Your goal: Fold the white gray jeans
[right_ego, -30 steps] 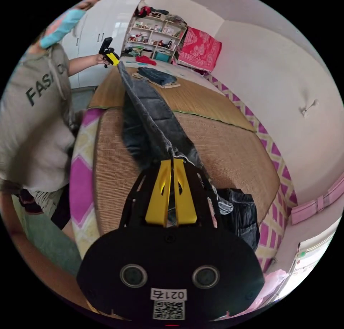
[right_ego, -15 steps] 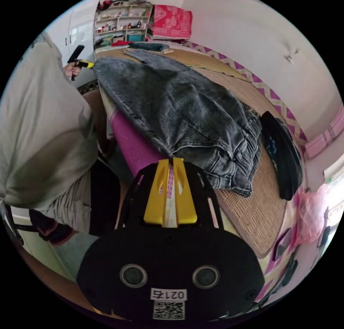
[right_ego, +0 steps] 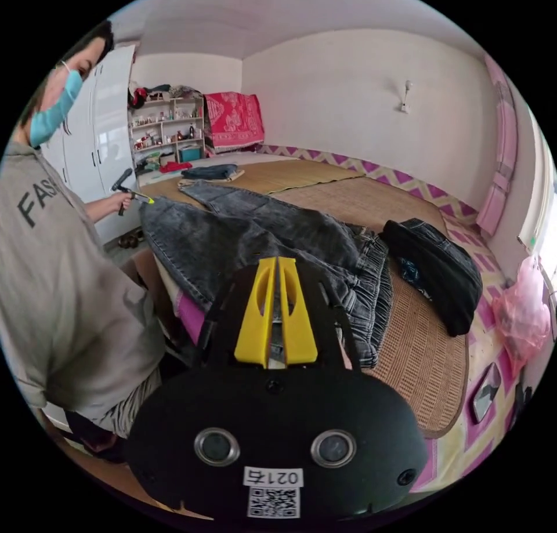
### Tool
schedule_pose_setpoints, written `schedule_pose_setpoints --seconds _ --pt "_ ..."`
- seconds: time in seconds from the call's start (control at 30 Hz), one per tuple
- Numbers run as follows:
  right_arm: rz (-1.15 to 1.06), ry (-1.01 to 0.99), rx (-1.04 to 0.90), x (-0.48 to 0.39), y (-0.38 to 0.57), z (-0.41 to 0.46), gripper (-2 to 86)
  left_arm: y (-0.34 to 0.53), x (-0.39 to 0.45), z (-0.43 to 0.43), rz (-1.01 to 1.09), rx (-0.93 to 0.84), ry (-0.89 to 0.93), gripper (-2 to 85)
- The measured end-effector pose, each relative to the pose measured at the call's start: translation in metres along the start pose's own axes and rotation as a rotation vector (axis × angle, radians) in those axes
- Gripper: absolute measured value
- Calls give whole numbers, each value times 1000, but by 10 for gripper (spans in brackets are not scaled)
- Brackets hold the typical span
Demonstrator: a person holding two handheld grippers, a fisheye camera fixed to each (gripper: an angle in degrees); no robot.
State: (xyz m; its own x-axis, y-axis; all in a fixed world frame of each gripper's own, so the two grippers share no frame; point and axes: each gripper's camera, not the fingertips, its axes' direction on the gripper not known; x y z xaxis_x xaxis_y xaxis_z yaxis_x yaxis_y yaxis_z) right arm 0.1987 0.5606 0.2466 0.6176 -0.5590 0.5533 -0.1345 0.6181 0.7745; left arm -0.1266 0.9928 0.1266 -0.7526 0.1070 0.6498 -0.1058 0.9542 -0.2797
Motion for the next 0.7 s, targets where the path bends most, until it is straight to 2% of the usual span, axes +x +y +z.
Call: schedule_pose_setpoints --seconds 0.1,0.3,0.37,0.43,0.5,0.57,0.63,0.7 --pt "-42 45 -101 -6 -19 32 -8 -31 -5 18 49 -57 -15 -9" --pt "-40 287 -248 -14 -46 92 -10 -78 -16 53 94 -126 -34 -9" --pt "-40 395 -381 -9 -39 126 -10 -85 -20 61 90 -149 -7 -9" --pt "-78 398 -477 -13 -25 151 -9 -88 -26 68 78 -177 17 -9" --pt "-77 451 -421 -25 -19 150 -8 -87 -28 70 68 -189 -26 -9" --pt "-82 438 -514 -28 -36 153 -9 -87 -23 65 71 -158 -69 -9" --pt "-104 415 -552 -26 -63 148 -9 -94 4 41 141 30 1 -9" --pt "-92 448 -351 -22 -97 127 -10 -110 33 36 198 106 43 -9"
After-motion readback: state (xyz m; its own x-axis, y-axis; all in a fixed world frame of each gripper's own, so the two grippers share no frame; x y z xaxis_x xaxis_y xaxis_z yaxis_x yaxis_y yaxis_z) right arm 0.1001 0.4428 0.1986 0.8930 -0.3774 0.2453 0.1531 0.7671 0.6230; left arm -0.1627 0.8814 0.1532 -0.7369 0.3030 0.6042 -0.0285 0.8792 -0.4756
